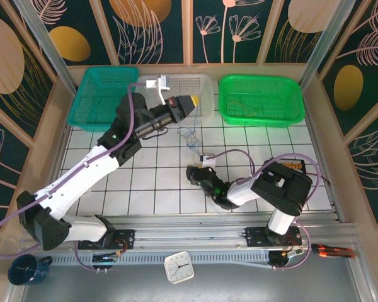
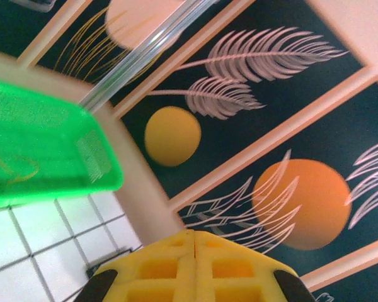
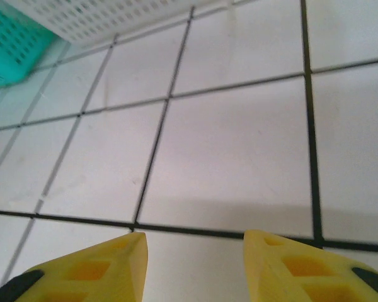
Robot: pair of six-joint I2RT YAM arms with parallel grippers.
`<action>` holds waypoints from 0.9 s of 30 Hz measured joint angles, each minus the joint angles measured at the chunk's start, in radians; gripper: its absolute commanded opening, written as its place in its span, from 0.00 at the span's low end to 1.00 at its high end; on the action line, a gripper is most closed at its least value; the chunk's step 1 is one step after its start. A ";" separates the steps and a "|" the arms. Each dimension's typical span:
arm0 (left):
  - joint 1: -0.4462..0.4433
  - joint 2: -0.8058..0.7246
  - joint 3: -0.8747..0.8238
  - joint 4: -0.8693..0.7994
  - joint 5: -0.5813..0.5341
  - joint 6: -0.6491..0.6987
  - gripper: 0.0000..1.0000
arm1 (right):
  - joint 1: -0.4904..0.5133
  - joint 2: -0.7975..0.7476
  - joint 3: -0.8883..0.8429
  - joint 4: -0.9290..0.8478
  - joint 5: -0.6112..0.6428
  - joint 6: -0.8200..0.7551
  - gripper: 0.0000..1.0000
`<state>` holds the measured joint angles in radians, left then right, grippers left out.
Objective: Untangle the cables
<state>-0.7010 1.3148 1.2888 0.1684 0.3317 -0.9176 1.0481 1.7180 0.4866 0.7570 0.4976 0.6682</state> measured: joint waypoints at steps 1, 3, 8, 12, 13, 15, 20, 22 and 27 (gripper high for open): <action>0.000 -0.006 0.017 0.001 -0.001 0.004 0.00 | 0.003 0.002 -0.006 -0.007 0.000 0.005 0.45; 0.000 -0.016 0.036 0.003 -0.002 0.011 0.00 | 0.007 0.002 -0.014 -0.017 0.004 0.013 0.46; 0.000 -0.021 0.036 -0.002 -0.010 0.031 0.00 | 0.014 0.000 -0.019 -0.038 0.007 0.021 0.47; 0.000 -0.024 -0.018 0.008 -0.026 0.041 0.00 | 0.016 -0.055 -0.036 -0.087 0.006 0.018 0.48; 0.000 -0.026 -0.043 0.012 -0.028 0.044 0.00 | 0.016 -0.083 -0.040 -0.107 0.006 0.018 0.48; 0.000 -0.029 -0.105 0.021 -0.034 0.051 0.00 | 0.016 -0.135 -0.042 -0.138 0.005 0.011 0.48; 0.000 -0.032 -0.302 0.086 -0.053 0.053 0.00 | 0.016 -0.253 -0.060 -0.210 -0.002 -0.014 0.48; 0.000 -0.032 -0.377 0.109 -0.068 0.055 0.00 | 0.012 -0.287 -0.074 -0.240 -0.006 -0.026 0.48; 0.000 -0.037 -0.549 0.160 -0.126 0.062 0.00 | -0.018 -0.364 -0.106 -0.312 -0.037 -0.052 0.48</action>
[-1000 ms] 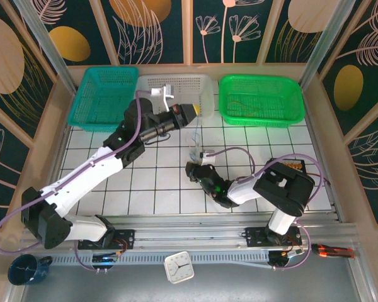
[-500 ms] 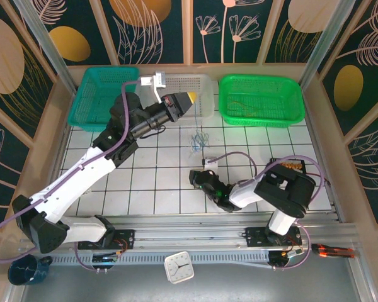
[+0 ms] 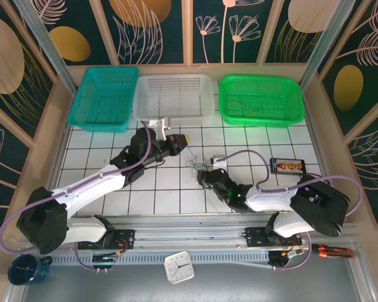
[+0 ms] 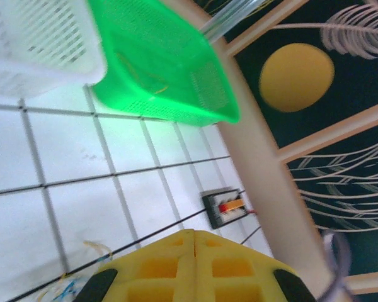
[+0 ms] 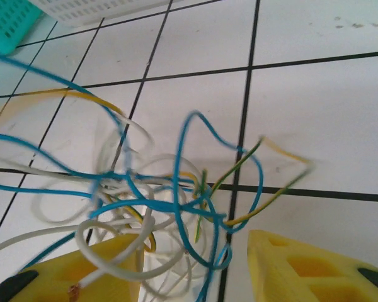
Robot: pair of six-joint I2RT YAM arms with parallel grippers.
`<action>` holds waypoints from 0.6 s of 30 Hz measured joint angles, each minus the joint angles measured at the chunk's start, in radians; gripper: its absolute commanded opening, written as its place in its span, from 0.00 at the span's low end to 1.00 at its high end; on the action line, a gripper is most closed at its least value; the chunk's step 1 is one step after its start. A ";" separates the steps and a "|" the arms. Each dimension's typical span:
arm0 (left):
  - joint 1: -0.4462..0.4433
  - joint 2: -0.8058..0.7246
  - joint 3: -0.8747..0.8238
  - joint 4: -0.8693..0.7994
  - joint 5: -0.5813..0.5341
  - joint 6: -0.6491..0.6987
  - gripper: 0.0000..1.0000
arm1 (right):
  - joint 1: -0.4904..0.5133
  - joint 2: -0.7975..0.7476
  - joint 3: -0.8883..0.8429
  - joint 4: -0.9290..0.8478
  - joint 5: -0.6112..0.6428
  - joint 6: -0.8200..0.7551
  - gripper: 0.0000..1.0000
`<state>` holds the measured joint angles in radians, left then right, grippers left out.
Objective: Untangle the cables
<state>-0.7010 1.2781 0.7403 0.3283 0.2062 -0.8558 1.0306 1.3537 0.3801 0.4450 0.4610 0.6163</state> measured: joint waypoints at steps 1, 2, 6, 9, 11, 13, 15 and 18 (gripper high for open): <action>0.000 -0.002 -0.033 0.013 -0.013 0.001 0.00 | -0.011 -0.020 -0.004 -0.011 -0.008 -0.005 0.48; 0.000 -0.004 -0.060 0.021 -0.027 0.002 0.00 | -0.021 -0.037 -0.004 -0.022 -0.014 -0.008 0.48; 0.000 -0.009 -0.161 0.050 -0.082 0.007 0.00 | -0.084 -0.127 -0.005 -0.058 -0.045 -0.008 0.47; 0.000 -0.015 -0.209 0.058 -0.126 0.010 0.00 | -0.143 -0.188 -0.005 -0.084 -0.074 -0.004 0.47; 0.000 -0.022 -0.228 0.064 -0.158 0.011 0.03 | -0.180 -0.221 -0.005 -0.109 -0.097 0.005 0.47; 0.000 -0.029 -0.237 0.064 -0.191 0.016 0.10 | -0.214 -0.241 -0.003 -0.136 -0.121 0.019 0.47; 0.000 -0.031 -0.238 0.063 -0.216 0.027 0.22 | -0.238 -0.247 0.002 -0.161 -0.150 0.028 0.47; 0.000 -0.030 -0.238 0.059 -0.244 0.035 0.45 | -0.258 -0.246 0.008 -0.189 -0.187 0.042 0.47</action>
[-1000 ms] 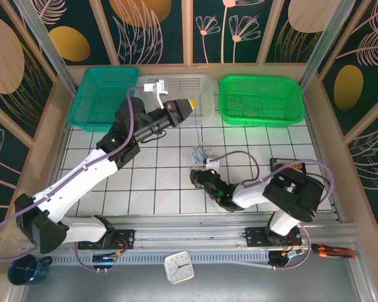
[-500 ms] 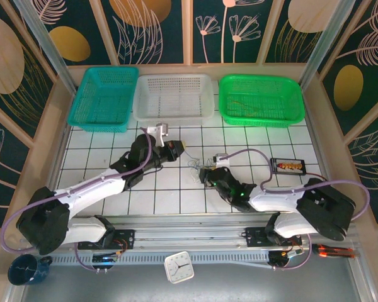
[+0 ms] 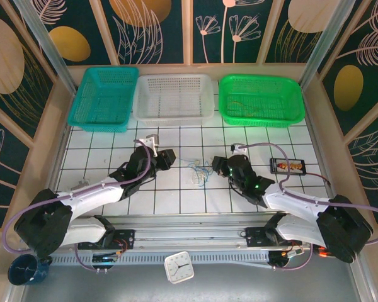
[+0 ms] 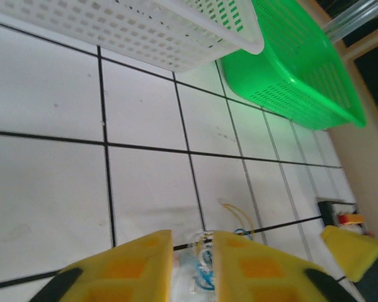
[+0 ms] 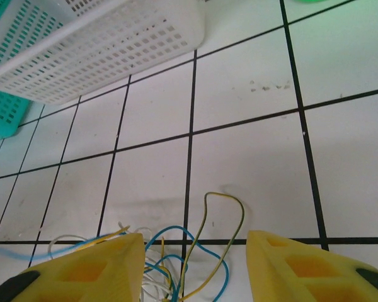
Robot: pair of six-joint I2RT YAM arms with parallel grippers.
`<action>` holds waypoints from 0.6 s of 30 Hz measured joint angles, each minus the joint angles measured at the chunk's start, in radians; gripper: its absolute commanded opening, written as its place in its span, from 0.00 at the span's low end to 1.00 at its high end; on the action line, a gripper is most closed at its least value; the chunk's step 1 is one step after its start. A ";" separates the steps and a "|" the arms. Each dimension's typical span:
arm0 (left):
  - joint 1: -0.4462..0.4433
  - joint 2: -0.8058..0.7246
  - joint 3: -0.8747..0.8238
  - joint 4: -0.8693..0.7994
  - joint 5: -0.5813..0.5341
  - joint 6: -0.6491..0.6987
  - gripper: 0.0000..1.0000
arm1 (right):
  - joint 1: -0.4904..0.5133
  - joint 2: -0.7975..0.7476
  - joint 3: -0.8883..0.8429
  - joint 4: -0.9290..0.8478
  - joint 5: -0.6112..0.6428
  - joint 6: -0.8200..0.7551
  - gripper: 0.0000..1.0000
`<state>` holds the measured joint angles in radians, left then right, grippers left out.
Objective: Untangle the cables
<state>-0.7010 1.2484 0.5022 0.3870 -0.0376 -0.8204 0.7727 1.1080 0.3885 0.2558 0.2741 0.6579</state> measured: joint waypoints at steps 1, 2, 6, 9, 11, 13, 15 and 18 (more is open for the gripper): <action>0.000 0.000 0.000 -0.002 -0.006 0.001 0.51 | -0.002 0.004 0.004 -0.009 -0.013 0.004 0.47; 0.000 0.000 0.000 -0.003 -0.010 0.003 0.58 | -0.002 0.010 0.007 -0.016 -0.023 0.005 0.46; 0.000 0.000 -0.001 -0.006 -0.021 0.005 0.74 | -0.007 0.050 0.024 -0.029 -0.061 0.011 0.46; 0.000 -0.004 -0.001 -0.018 -0.026 0.015 0.80 | -0.008 0.077 0.033 -0.032 -0.089 0.015 0.45; 0.000 -0.013 0.002 -0.033 -0.027 0.021 0.82 | -0.011 0.092 0.039 -0.032 -0.108 0.019 0.44; 0.000 -0.031 0.010 -0.049 -0.027 0.028 0.83 | -0.014 0.109 0.050 -0.032 -0.125 0.024 0.44; 0.000 -0.041 0.026 -0.055 -0.024 0.032 0.84 | -0.017 0.125 0.063 -0.031 -0.143 0.026 0.44; 0.000 -0.043 0.054 -0.055 -0.008 0.035 0.85 | -0.019 0.149 0.085 -0.027 -0.171 0.026 0.44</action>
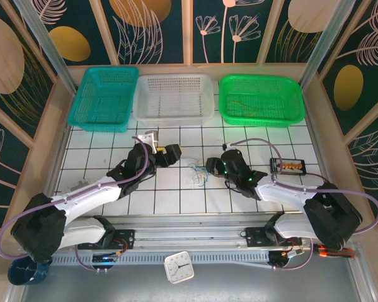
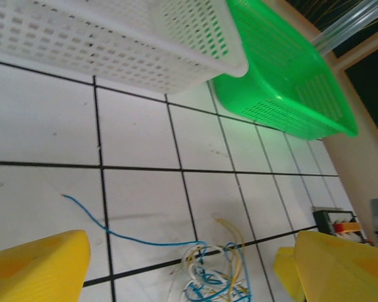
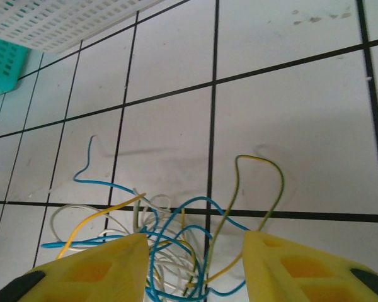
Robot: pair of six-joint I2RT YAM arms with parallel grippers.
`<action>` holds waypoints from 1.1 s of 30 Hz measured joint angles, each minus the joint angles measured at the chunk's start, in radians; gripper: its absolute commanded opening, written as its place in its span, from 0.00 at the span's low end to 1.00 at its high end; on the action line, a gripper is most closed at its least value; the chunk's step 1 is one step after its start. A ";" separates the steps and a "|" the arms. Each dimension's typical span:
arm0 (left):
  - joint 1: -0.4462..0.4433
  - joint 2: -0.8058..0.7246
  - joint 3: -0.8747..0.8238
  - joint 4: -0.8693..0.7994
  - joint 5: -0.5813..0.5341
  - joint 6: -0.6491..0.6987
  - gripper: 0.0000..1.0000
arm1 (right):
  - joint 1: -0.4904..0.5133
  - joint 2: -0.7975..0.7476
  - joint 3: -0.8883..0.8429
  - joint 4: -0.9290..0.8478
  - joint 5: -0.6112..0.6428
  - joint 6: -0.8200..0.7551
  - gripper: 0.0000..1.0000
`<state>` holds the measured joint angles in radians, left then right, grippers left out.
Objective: Untangle the cables
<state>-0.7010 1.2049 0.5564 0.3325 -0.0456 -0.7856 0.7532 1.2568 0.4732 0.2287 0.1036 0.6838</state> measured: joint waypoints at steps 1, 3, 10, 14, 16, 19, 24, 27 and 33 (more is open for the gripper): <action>0.000 0.000 0.007 0.000 0.010 0.000 0.85 | 0.000 0.008 0.008 0.002 -0.012 -0.001 0.44; 0.000 0.003 0.016 0.000 0.029 -0.001 0.85 | 0.000 0.020 0.018 0.007 -0.034 -0.004 0.44; 0.000 0.080 0.028 0.008 0.109 -0.035 0.85 | 0.000 0.027 0.033 0.006 -0.071 -0.018 0.43; 0.000 0.112 0.029 0.015 0.152 -0.040 0.85 | 0.000 0.024 0.033 0.006 -0.071 -0.019 0.43; 0.000 0.134 0.037 0.015 0.175 -0.039 0.83 | -0.001 0.016 0.032 0.005 -0.071 -0.019 0.42; 0.000 0.167 0.061 0.014 0.199 -0.032 0.80 | -0.006 0.002 0.031 0.006 -0.072 -0.019 0.40; 0.000 0.187 0.075 0.011 0.203 -0.026 0.80 | -0.014 0.000 0.031 0.006 -0.089 -0.019 0.40; 0.000 0.187 0.075 0.004 0.202 -0.024 0.81 | -0.015 0.000 0.043 -0.010 -0.103 -0.020 0.40; 0.000 0.176 0.075 -0.012 0.193 -0.007 0.82 | -0.109 -0.058 0.122 -0.086 -0.129 -0.045 0.41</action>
<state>-0.7010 1.3808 0.6315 0.3202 0.1478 -0.7929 0.6445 1.1984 0.5953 0.1425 -0.0254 0.6392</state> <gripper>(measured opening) 0.814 0.402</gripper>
